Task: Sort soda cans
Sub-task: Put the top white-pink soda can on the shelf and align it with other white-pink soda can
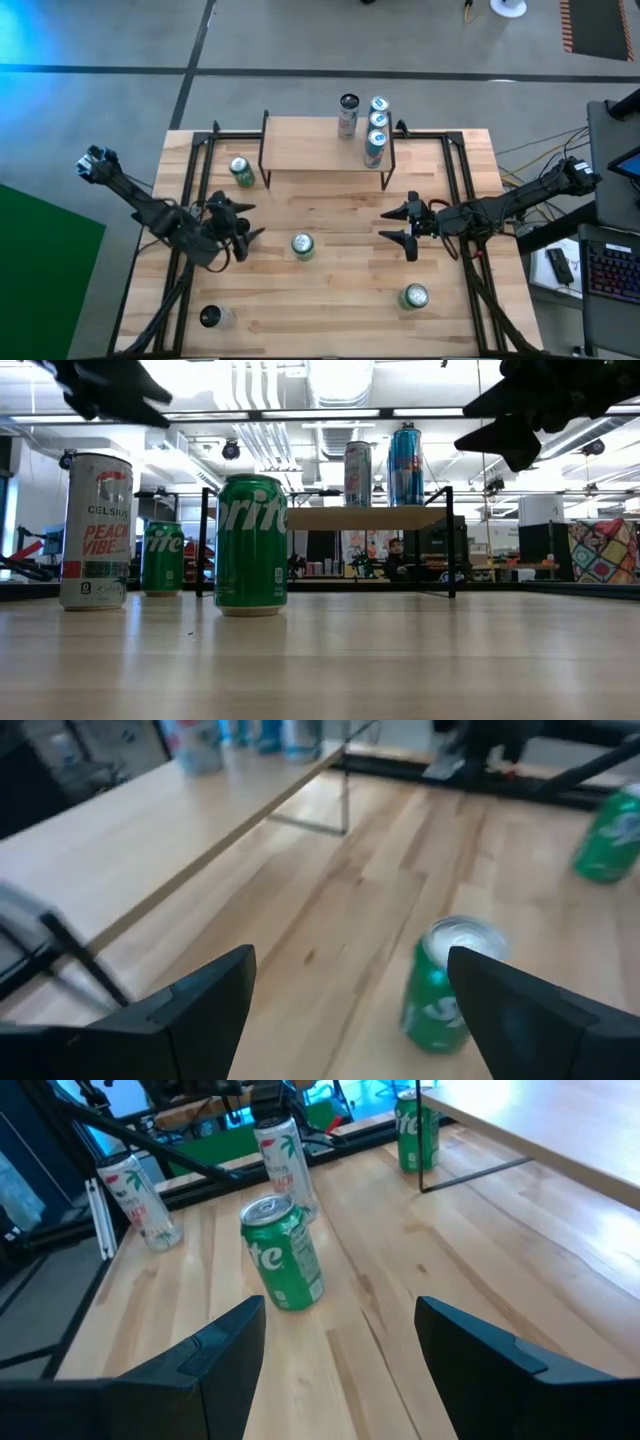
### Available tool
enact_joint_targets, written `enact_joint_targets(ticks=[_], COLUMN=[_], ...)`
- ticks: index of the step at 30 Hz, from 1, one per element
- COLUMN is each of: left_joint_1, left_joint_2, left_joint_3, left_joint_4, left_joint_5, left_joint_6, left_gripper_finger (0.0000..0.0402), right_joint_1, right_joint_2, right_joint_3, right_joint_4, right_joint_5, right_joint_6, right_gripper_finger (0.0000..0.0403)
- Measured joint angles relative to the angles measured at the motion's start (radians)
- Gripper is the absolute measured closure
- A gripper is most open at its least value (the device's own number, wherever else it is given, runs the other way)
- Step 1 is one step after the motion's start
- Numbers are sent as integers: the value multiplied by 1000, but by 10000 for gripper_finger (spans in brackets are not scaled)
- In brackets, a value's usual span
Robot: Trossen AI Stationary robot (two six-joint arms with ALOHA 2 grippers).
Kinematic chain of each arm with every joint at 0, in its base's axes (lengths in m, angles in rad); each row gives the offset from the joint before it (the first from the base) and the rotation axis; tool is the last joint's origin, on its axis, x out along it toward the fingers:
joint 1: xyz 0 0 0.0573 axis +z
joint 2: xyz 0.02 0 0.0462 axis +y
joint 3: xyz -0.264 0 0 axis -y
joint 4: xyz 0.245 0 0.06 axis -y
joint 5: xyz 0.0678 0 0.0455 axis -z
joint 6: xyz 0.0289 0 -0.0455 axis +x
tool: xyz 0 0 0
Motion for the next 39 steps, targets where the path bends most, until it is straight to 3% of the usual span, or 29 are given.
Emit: enact_joint_targets(ticks=[5, 8, 16, 23, 35, 39], left_joint_1=[-1, -2, -2, -2, -1, -1], left_joint_2=[4, 4, 4, 10, 92, 120], left_joint_3=[-22, -44, 15, 79, 26, 14], left_joint_4=[-140, -181, -280, -465, -443, -454], left_joint_5=[-21, 18, 218, 254, 302, 303], left_joint_6=[-187, -269, -308, -376, -437, -453], left_gripper_finger=[87, 87, 86, 68, 20, 26], right_joint_1=[0, 0, 0, 0, 0, 0], right_joint_2=[0, 0, 0, 0, 0, 0], right_joint_3=[0, -3, -5, -5, -6, -6], right_joint_4=[-31, -53, -57, -53, -61, -59], right_joint_5=[-1, -1, 0, 0, 0, 0], right_joint_6=[-8, -1, 27, 44, 44, 45], right_gripper_finger=[156, 156, 156, 156, 156, 156])
